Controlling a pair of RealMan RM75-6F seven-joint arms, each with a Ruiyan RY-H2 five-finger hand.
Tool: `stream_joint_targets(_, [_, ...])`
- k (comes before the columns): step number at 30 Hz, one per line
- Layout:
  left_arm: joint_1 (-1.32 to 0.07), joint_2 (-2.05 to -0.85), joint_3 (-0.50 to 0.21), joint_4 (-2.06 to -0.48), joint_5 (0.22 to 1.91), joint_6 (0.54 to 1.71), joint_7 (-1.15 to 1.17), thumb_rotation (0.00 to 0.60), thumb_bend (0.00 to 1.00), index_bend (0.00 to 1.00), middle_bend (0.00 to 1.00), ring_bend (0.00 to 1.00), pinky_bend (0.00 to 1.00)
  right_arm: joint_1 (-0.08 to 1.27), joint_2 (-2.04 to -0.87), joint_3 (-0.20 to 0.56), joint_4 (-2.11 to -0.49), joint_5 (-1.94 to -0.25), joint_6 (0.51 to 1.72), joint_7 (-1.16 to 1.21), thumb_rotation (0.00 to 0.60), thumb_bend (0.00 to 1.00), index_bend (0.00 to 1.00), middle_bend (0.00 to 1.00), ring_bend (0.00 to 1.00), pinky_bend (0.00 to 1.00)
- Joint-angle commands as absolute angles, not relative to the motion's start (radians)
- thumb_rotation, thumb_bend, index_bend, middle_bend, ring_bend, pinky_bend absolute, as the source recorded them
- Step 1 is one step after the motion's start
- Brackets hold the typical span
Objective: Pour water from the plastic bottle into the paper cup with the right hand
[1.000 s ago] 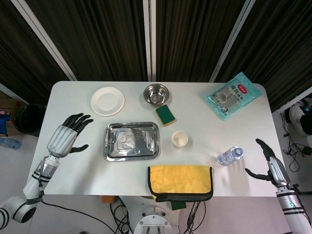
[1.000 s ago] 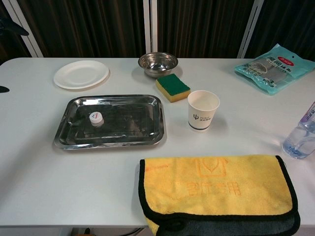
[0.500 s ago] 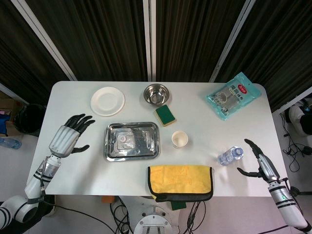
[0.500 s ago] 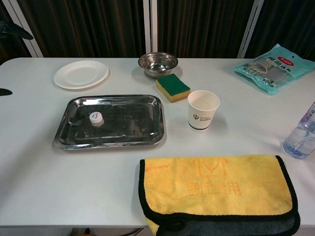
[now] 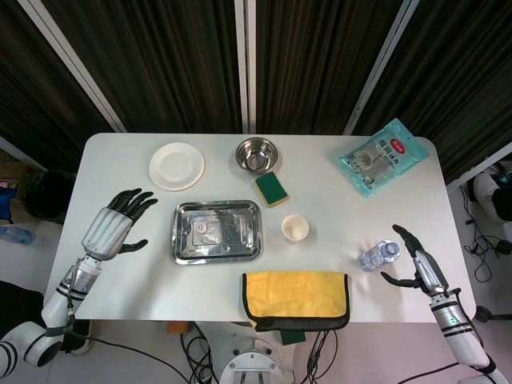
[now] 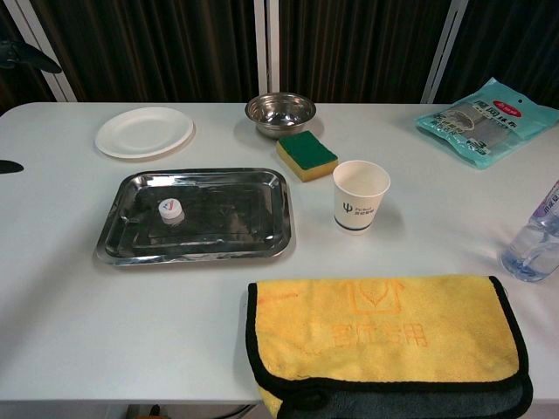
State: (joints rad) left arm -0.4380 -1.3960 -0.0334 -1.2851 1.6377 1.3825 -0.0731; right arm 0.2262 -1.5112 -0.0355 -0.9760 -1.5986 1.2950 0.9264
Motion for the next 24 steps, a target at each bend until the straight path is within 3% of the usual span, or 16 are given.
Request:
stream_joint_targets(1, [-0.439, -1.397, -0.033, -1.286, 1.638, 1.380, -0.071, 0.600, 0.09, 0.18, 0.16, 0.11, 0.16, 0.230, -1.522, -0.036, -0.964, -1.601, 1.298, 0.934, 0.600, 0.18, 0.00, 0.00, 0.00, 0.00])
stream_joint_targets(24, [-0.439, -1.399, -0.032, -1.284, 1.636, 1.377, -0.062, 0.600, 0.09, 0.18, 0.16, 0.11, 0.15, 0.245, -1.574, -0.045, -0.915, -1.616, 1.326, 0.912, 0.600, 0.18, 0.00, 0.00, 0.00, 0.00])
